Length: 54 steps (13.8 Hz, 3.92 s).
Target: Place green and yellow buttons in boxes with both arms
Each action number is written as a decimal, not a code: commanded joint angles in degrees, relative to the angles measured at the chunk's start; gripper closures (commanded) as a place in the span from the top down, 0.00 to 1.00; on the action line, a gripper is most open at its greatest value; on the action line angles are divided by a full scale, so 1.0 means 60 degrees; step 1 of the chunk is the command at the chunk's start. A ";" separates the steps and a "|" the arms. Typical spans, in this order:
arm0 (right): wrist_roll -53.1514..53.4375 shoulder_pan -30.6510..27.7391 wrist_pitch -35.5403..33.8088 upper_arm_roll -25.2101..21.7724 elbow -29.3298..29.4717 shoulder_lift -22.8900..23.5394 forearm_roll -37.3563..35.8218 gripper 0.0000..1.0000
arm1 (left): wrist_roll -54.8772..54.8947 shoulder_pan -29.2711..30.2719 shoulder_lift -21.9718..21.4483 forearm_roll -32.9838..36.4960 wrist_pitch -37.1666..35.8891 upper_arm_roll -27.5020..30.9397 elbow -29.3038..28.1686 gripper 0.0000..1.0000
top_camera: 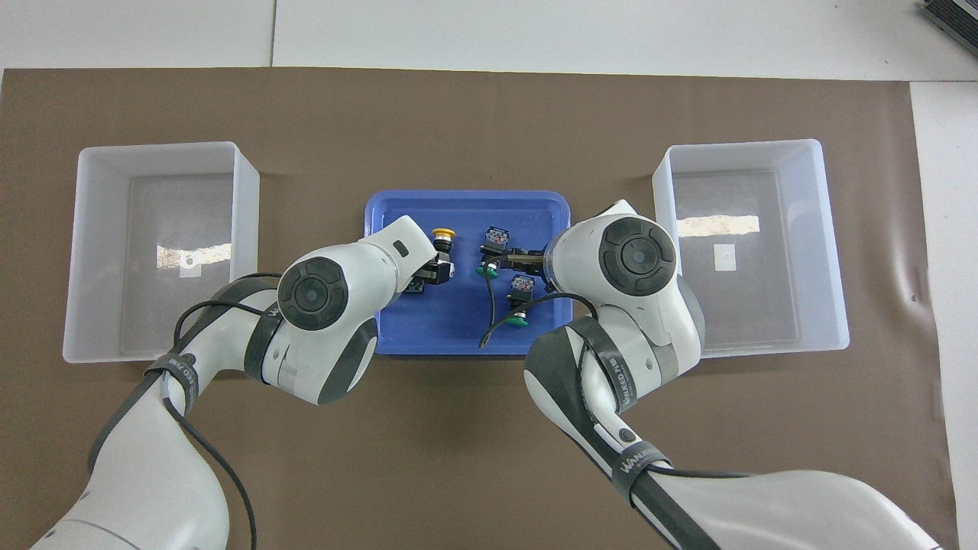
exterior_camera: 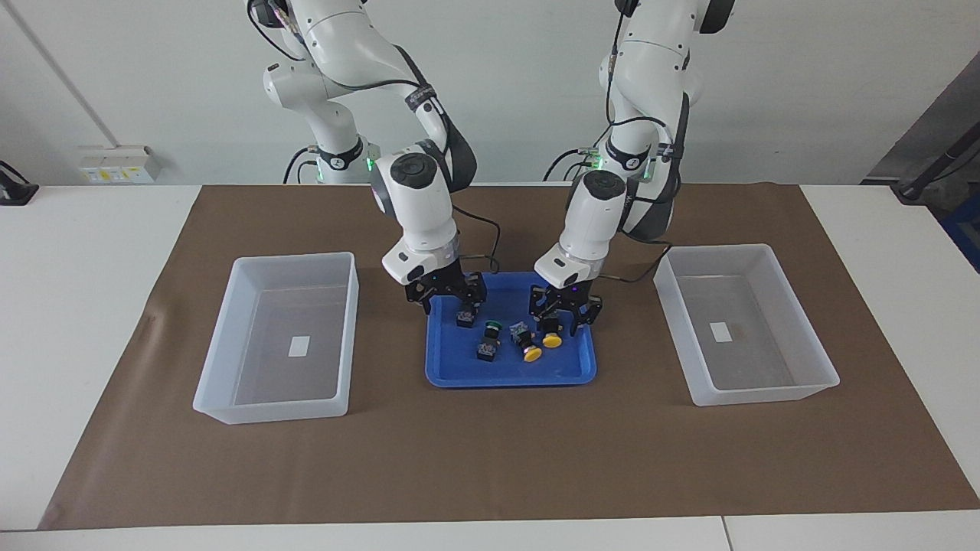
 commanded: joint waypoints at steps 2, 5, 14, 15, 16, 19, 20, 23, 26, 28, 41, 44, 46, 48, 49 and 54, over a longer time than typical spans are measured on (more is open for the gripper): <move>-0.0083 0.0175 0.0349 -0.0026 -0.0288 0.0044 0.0149 0.94 | -0.0174 0.0014 -0.0128 0.0081 0.0135 0.0012 -0.0263 0.34; -0.0068 0.0204 0.0481 -0.0026 -0.0566 0.0014 0.0149 0.89 | -0.0801 0.0014 -0.0594 0.0081 -0.0743 0.0026 -0.0146 0.00; 0.0005 0.0483 0.1126 -0.0026 -0.1065 0.0000 0.0134 0.84 | -0.0046 0.2692 -0.1856 0.0096 -0.3484 0.0114 0.1465 0.00; -0.0024 0.0483 0.1111 -0.0026 -0.1109 -0.0015 0.0076 0.73 | 0.0422 0.3072 -0.1856 0.0096 -0.3412 0.0114 0.1451 0.00; -0.0024 0.0483 0.1097 -0.0026 -0.1153 -0.0030 0.0018 0.63 | 0.0905 0.3467 -0.1856 0.0082 -0.3266 0.0100 0.1378 0.00; -0.0024 0.0483 0.1097 -0.0026 -0.1255 -0.0044 0.0003 0.56 | 0.2502 0.4625 -0.1842 -0.0006 -0.2344 0.0070 0.0808 0.00; -0.0024 0.0483 0.1126 -0.0026 -0.1357 -0.0059 0.0002 0.56 | 0.2840 0.4730 -0.1769 -0.0021 -0.2299 0.0070 0.0777 0.00; -0.0010 0.0483 0.1140 -0.0026 -0.1358 -0.0059 0.0002 0.41 | 0.4186 0.5022 -0.1200 -0.0021 -0.2064 0.0085 0.0879 0.00; 0.0488 0.0455 0.0675 -0.0099 -0.0980 -0.0277 -0.0012 0.00 | 0.4601 0.5083 -0.0087 -0.0094 -0.0749 0.0085 0.0894 0.00; 0.0590 0.0147 -0.0975 -0.0099 0.0160 -0.0570 -0.0012 0.00 | 0.4616 0.5068 0.0252 -0.0094 -0.0395 0.0085 0.0967 0.30; -0.4826 -0.4861 -0.0724 -0.0100 0.0226 -0.0998 0.0017 0.00 | 0.1692 0.2802 -0.1080 -0.0080 -0.3252 -0.0179 0.2330 1.00; -0.5034 -0.5010 0.0303 -0.0114 0.0121 -0.0325 0.0032 0.00 | -0.0547 0.1629 -0.0555 -0.0080 -0.2390 -0.0164 0.2271 1.00; -0.5398 -0.5025 0.0655 -0.0114 -0.0097 -0.0104 0.0032 0.00 | -0.1852 0.1130 -0.0145 -0.0080 -0.1760 -0.0164 0.2271 1.00; -0.5488 -0.5054 0.0848 -0.0114 -0.0303 -0.0103 0.0032 0.20 | -0.2850 0.0705 0.0265 -0.0080 -0.1508 -0.0164 0.2314 1.00; -0.5474 -0.5054 0.0833 -0.0114 -0.0303 -0.0103 0.0032 0.48 | -0.3348 0.0485 0.0471 -0.0080 -0.1290 -0.0164 0.2300 1.00; -0.5386 -0.4851 0.0614 -0.0071 -0.0143 -0.0409 0.0032 1.00 | -0.4625 0.0044 0.0852 -0.0094 -0.0894 -0.0194 0.2154 0.90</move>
